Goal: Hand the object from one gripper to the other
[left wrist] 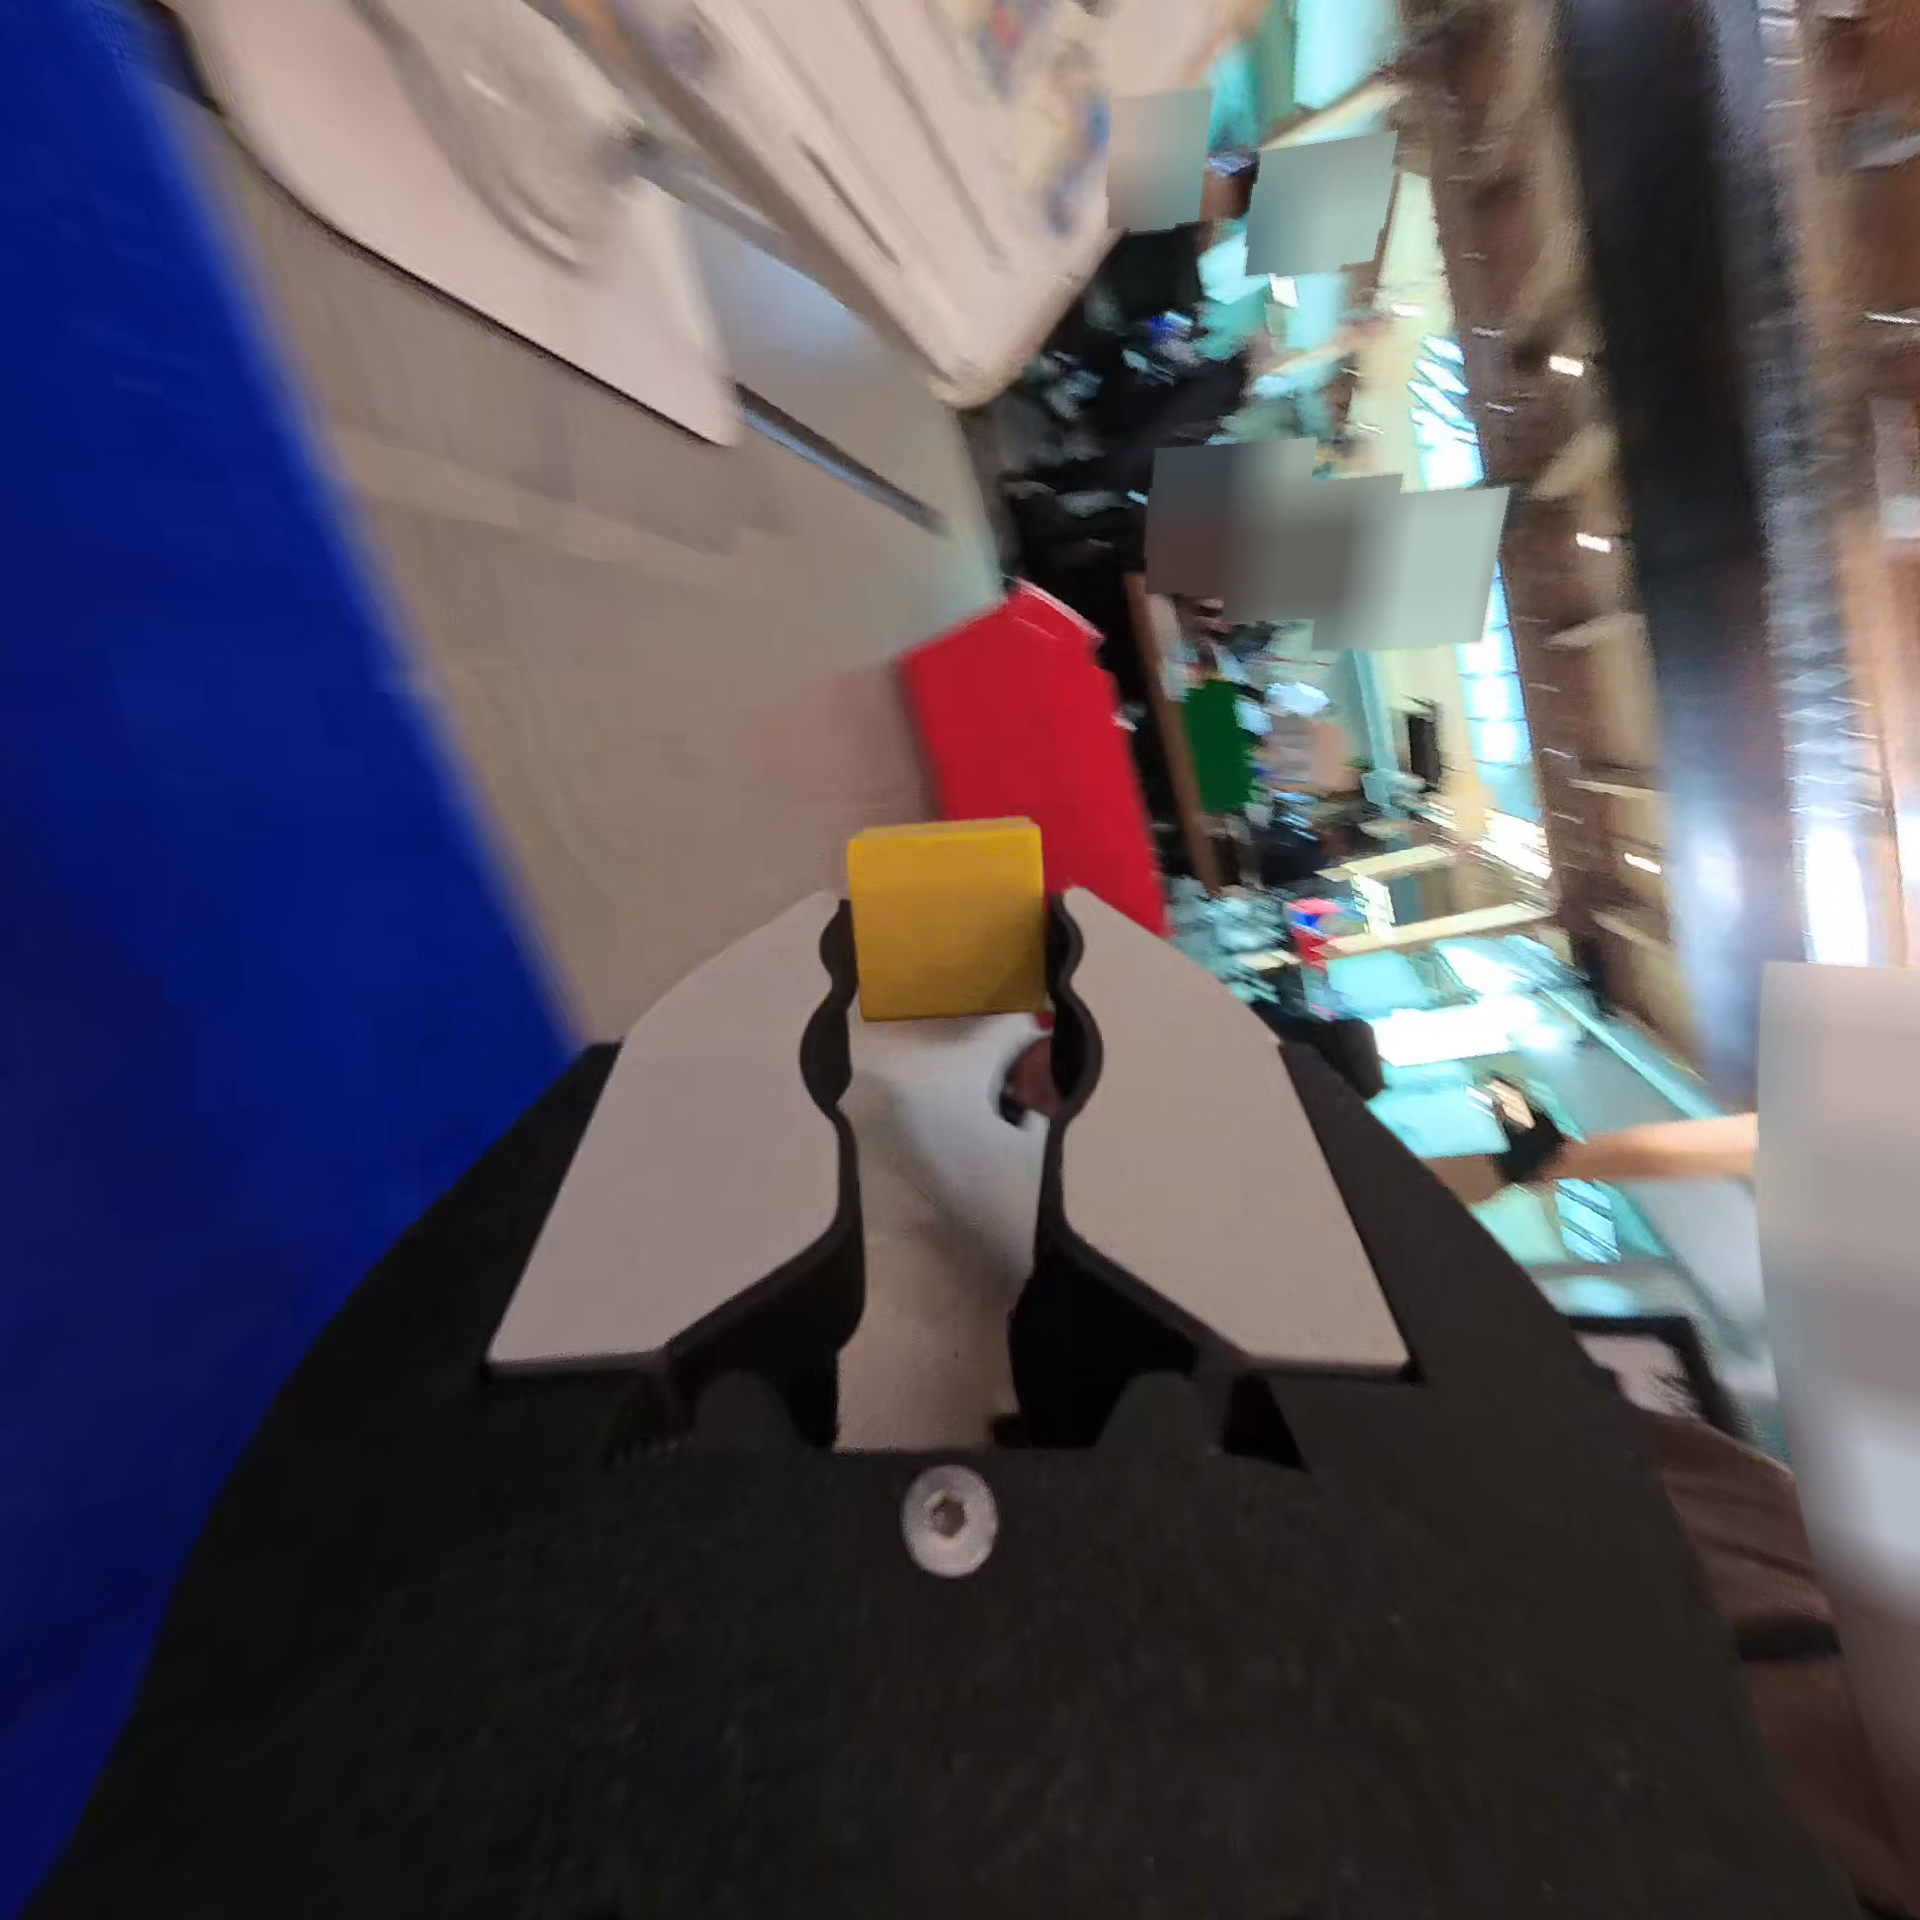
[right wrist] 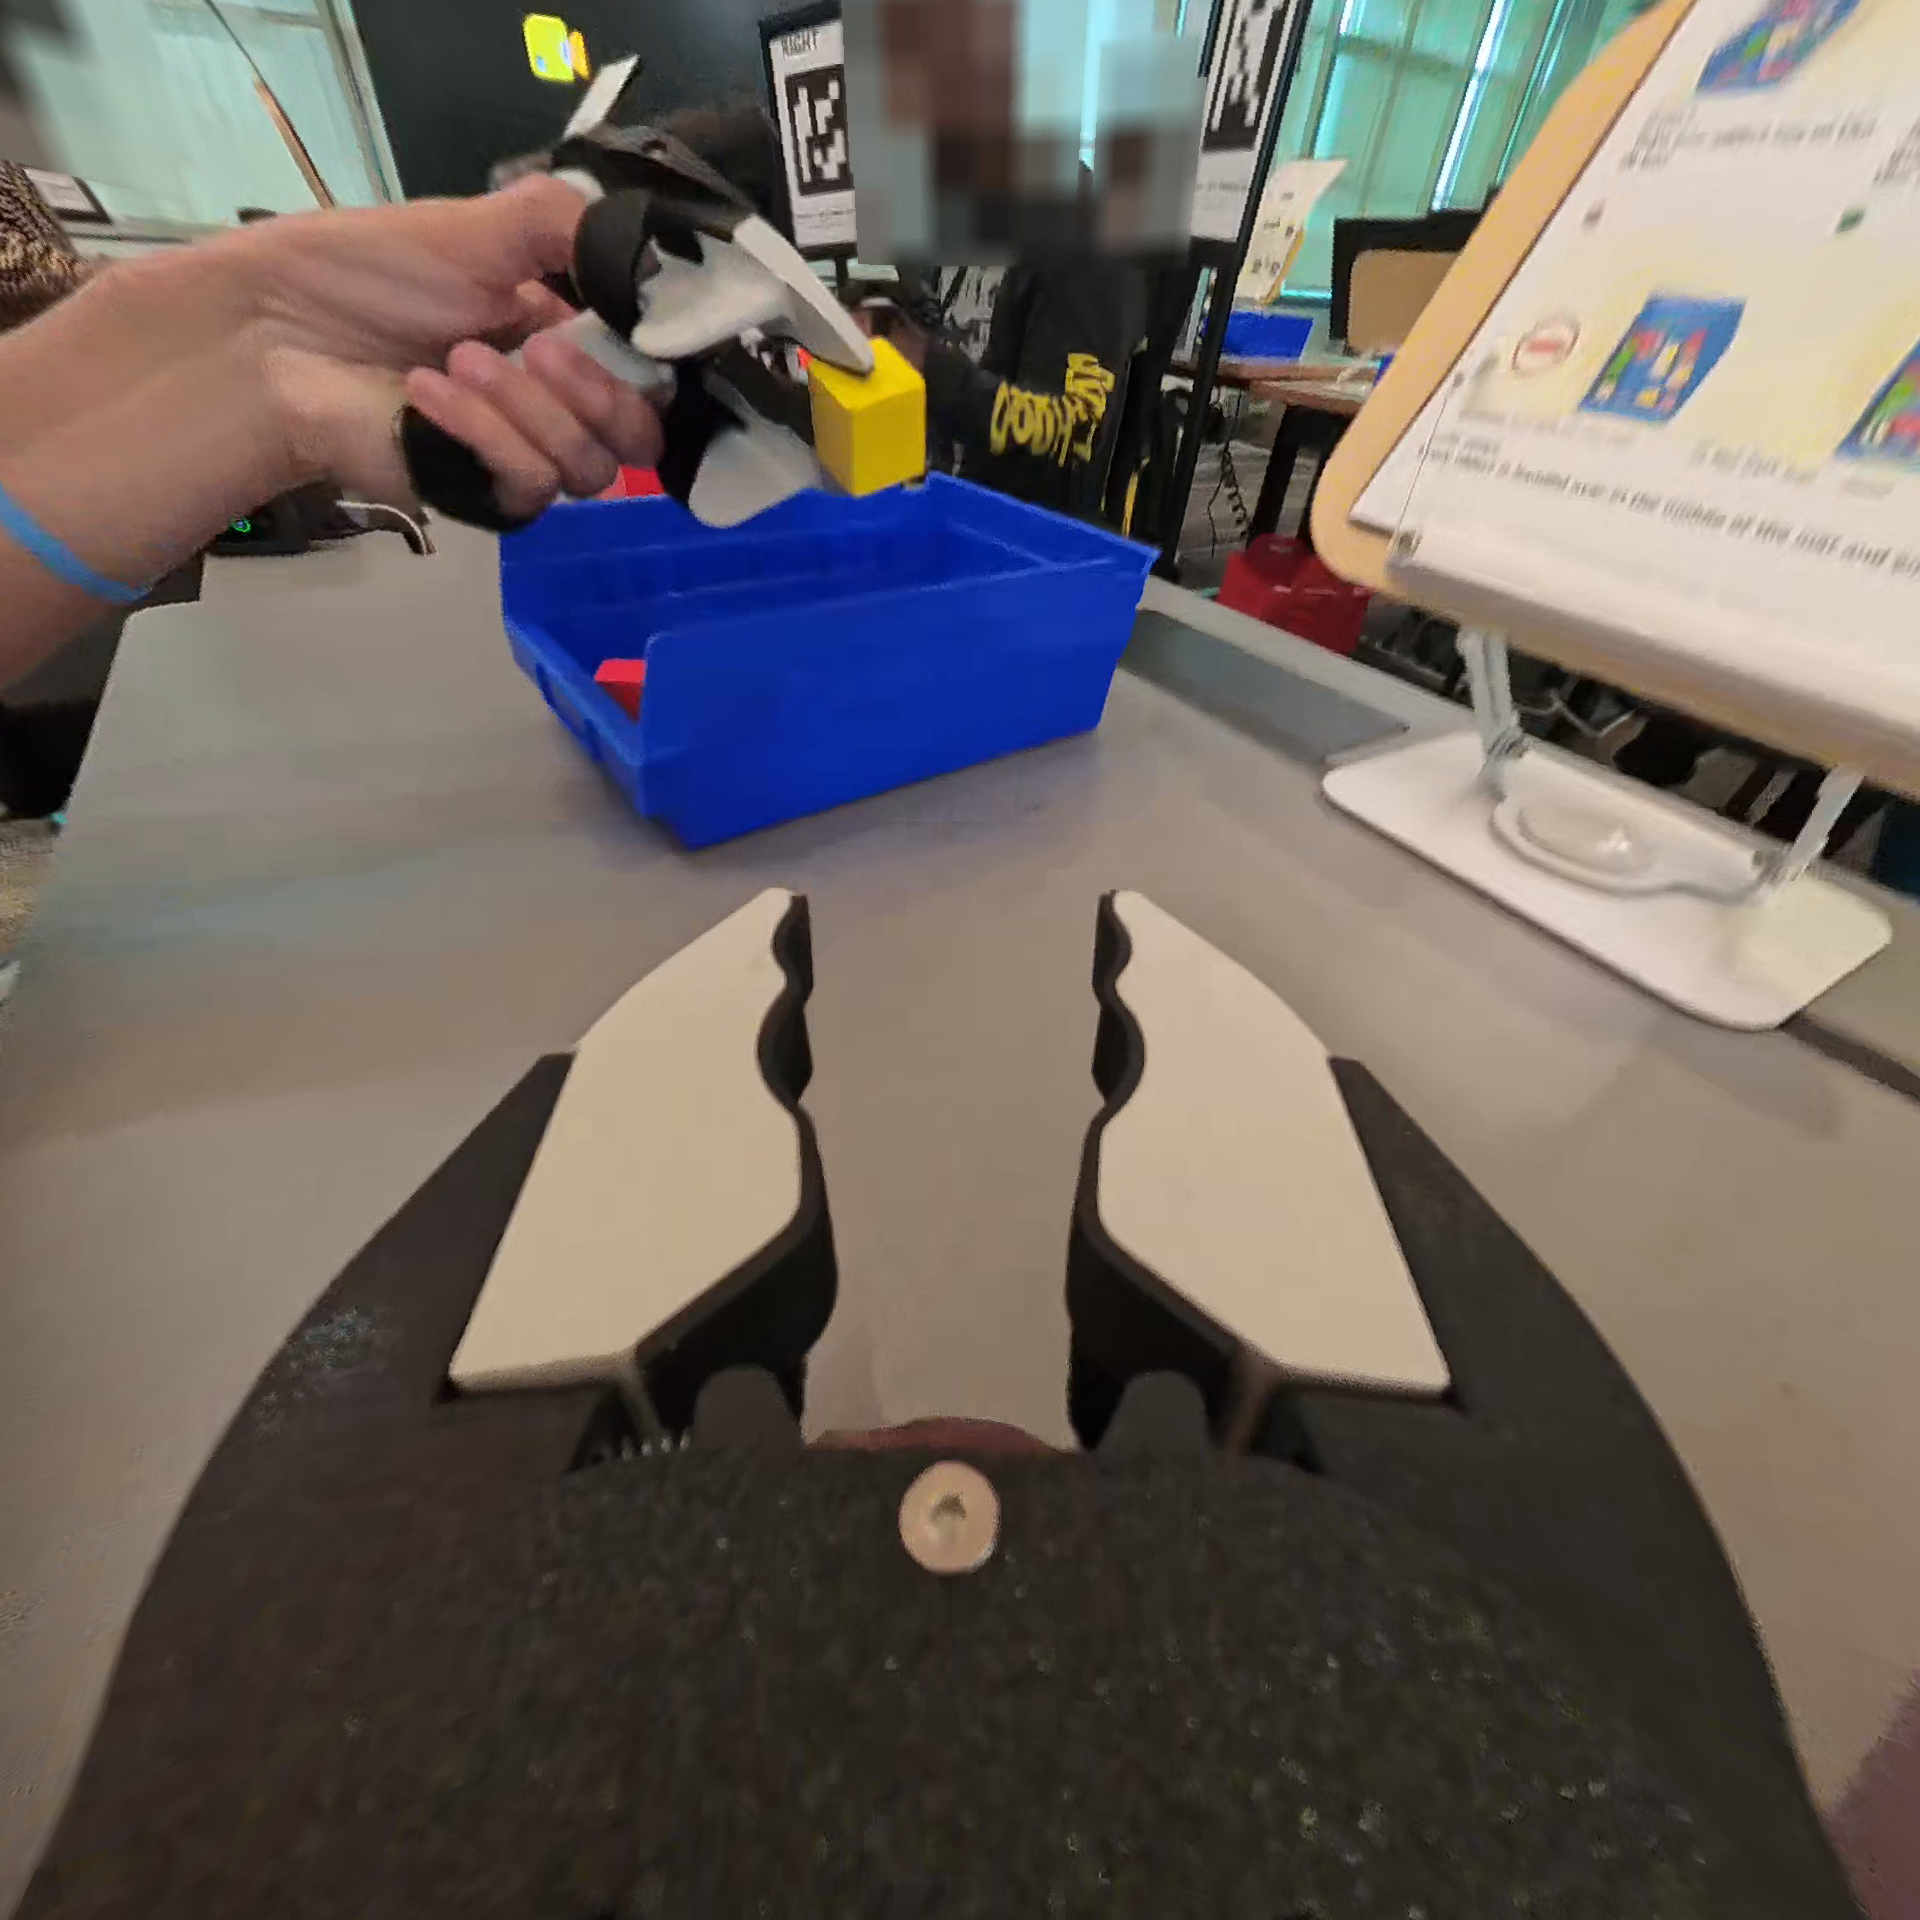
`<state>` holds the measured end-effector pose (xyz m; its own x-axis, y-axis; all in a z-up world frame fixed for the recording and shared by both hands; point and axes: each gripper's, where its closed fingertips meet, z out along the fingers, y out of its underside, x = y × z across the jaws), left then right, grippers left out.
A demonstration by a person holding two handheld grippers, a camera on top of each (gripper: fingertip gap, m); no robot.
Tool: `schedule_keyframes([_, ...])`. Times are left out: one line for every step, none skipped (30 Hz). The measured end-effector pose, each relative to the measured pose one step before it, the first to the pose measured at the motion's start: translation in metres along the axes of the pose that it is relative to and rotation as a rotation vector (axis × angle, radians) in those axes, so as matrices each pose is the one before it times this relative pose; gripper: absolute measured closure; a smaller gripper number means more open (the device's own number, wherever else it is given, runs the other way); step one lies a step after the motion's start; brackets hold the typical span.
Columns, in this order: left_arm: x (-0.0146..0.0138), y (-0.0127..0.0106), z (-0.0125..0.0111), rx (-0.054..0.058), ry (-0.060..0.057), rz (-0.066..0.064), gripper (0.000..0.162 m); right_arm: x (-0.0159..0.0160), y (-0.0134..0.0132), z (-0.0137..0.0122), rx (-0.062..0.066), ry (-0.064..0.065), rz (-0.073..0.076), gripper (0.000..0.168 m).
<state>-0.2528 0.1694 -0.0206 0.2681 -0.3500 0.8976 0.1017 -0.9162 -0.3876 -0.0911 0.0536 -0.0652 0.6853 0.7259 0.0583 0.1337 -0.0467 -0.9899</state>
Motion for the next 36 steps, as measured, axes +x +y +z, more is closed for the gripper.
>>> schedule_keyframes([0.01702,0.01036,0.01672,-0.0297,0.0809,-0.0210,0.128,0.00416,-0.00664,0.00513,-0.0009,-0.0127,-0.0156,0.116])
schedule_keyframes([0.01367,0.01019,0.01797,-0.0342,0.0725,-0.0231,0.128,0.00236,-0.00647,0.00563,-0.0023,-0.0241,-0.0062,0.116])
schedule_keyframes([0.00948,0.01093,0.01842,-0.0541,0.0597,-0.0193,0.128,0.00194,-0.00678,0.00521,0.0007,-0.0253,-0.0015,0.116])
schedule_keyframes([0.00655,0.00728,0.01737,-0.0399,0.0516,-0.0188,0.128,0.00350,-0.00805,0.00457,0.0144,-0.0124,0.0018,0.116])
schedule_keyframes([0.00388,0.00299,0.01539,-0.0106,0.0416,-0.0259,0.128,0.00429,-0.00856,0.00370,0.0238,-0.0046,0.0035,0.116])
schedule_keyframes([0.00325,0.00426,0.01405,-0.0191,0.0404,-0.0287,0.128,0.00439,-0.00800,0.00276,0.0244,-0.0018,0.0071,0.116])
schedule_keyframes([0.00321,0.00474,0.01263,-0.0223,0.0430,-0.0262,0.128,0.00430,-0.00737,0.00164,0.0279,0.0024,0.0124,0.116])
schedule_keyframes([0.00097,0.00335,0.01092,-0.0108,0.0303,-0.0265,0.128,0.00363,-0.00623,0.00067,0.0274,0.0034,0.0186,0.116])
schedule_keyframes([-0.00152,0.00165,0.00862,0.0011,0.0161,-0.0266,0.128,0.00151,-0.00413,0.00037,0.0208,-0.0035,0.0197,0.116])
schedule_keyframes([-0.00318,0.00118,0.00691,0.0024,0.0066,-0.0215,0.128,0.00023,-0.00173,-0.00011,0.0110,-0.0035,0.0131,0.116])
schedule_keyframes([-0.00394,0.00163,0.00598,-0.0021,0.0012,-0.0179,0.128,0.00075,-0.00058,-0.00087,0.0082,0.0092,0.0082,0.117])
schedule_keyframes([-0.00285,0.00148,0.00523,0.0024,0.0085,-0.0200,0.128,0.00109,0.00079,-0.00121,0.0053,0.0140,-0.0025,0.119])
schedule_keyframes([-0.00236,0.00268,0.00495,-0.0024,0.0111,-0.0210,0.128,0.00068,0.00264,-0.00150,-0.0051,0.0124,-0.0089,0.120])
schedule_keyframes([-0.00236,0.00400,0.00489,-0.0106,0.0071,-0.0205,0.128,0.00087,0.00412,-0.00157,-0.0127,0.0138,-0.0095,0.126])
schedule_keyframes([-0.00199,0.00247,0.00390,0.0003,0.0076,-0.0205,0.128,-0.00130,0.00585,-0.00163,-0.0221,-0.0039,-0.0059,0.135])
schedule_keyframes([-0.00323,0.00114,0.00192,0.0073,-0.0044,-0.0131,0.128,0.00036,0.00382,-0.00244,-0.0162,0.0102,0.0177,0.135])
schedule_keyframes([-0.00209,0.00329,0.00164,-0.0099,-0.0015,-0.0051,0.128,-0.00143,0.00216,-0.00339,-0.0146,0.0024,0.0085,0.135])
schedule_keyframes([-0.00007,0.00535,0.00080,-0.0207,0.0053,0.0049,0.127,-0.00339,-0.00015,-0.00370,-0.0051,-0.0033,-0.0057,0.135])
schedule_keyframes([0.00031,0.00620,-0.00083,-0.0193,-0.0013,0.0251,0.127,-0.00432,-0.00154,-0.00437,-0.0032,-0.0039,-0.0015,0.135])
schedule_keyframes([0.00003,0.00567,-0.00317,-0.0080,-0.0156,0.0519,0.121,-0.00280,-0.00311,-0.00606,0.0004,0.0048,0.0051,0.135])
schedule_keyframes([-0.00087,0.00550,-0.00543,0.0036,-0.0302,0.0753,0.108,-0.00093,-0.00502,-0.00837,0.0053,0.0092,0.0117,0.135])
schedule_keyframes([-0.00263,0.00664,-0.00687,0.0057,-0.0473,0.0814,0.100,0.00137,-0.00558,-0.01067,-0.0018,0.0123,0.0166,0.135])
schedule_keyframes([-0.00260,0.00883,-0.00719,-0.0018,-0.0474,0.0812,0.100,0.00537,-0.00573,-0.01281,-0.0107,0.0245,0.0143,0.135])
schedule_keyframes([-0.00139,0.01168,-0.00703,-0.0124,-0.0374,0.0782,0.100,0.01084,-0.00650,-0.01529,-0.0139,0.0469,0.0086,0.135])
schedule_keyframes([-0.00223,0.01332,-0.00643,-0.0170,-0.0427,0.0716,0.102,0.01614,-0.00780,-0.01678,-0.0097,0.0629,0.0019,0.135])
schedule_keyframes([-0.00424,0.01363,-0.00593,-0.0129,-0.0550,0.0666,0.104,0.01972,-0.00701,-0.01644,-0.0160,0.0646,-0.0006,0.135])
schedule_keyframes([-0.00534,0.01286,-0.00505,-0.0063,-0.0598,0.0602,0.105,0.02234,-0.00332,-0.01457,-0.0408,0.0641,-0.0032,0.135])
schedule_keyframes([-0.00409,0.01205,-0.00414,-0.0026,-0.0485,0.0562,0.106,0.02531,0.00134,-0.01214,-0.0682,0.0723,-0.0075,0.135])
schedule_keyframes([-0.00371,0.01130,-0.00326,-0.0031,-0.0430,0.0485,0.108,0.02773,0.00449,-0.00918,-0.0751,0.0823,-0.0134,0.135])
schedule_keyframes([-0.00426,0.01073,-0.00200,-0.0077,-0.0424,0.0385,0.110,0.02753,0.00762,-0.00501,-0.0775,0.0778,-0.0144,0.135])
schedule_keyframes([-0.00429,0.01005,-0.00091,-0.0118,-0.0386,0.0294,0.111,0.02414,0.01193,-0.00024,-0.0964,0.0585,-0.0011,0.135])
schedule_keyframes([-0.00311,0.00885,0.00025,-0.0130,-0.0285,0.0246,0.112,0.01913,0.01387,0.00402,-0.1023,0.0327,0.0100,0.135])
schedule_keyframes([-0.00242,0.00793,0.00109,-0.0144,-0.0215,0.0176,0.113,0.01474,0.01372,0.00801,-0.0956,0.0138,0.0153,0.135])
schedule_keyframes([-0.00194,0.00650,0.00176,-0.0141,-0.0142,0.0076,0.113,0.01274,0.01374,0.01054,-0.0947,0.0126,0.0178,0.135])
schedule_keyframes([-0.00075,0.00487,0.00203,-0.0122,-0.0021,0.0006,0.114,0.01034,0.01305,0.01173,-0.0954,0.0070,0.0259,0.135])
schedule_keyframes([0.00149,0.00349,0.00152,-0.0110,0.0129,-0.0009,0.114,0.00798,0.01181,0.01199,-0.0917,0.0010,0.0296,0.135])
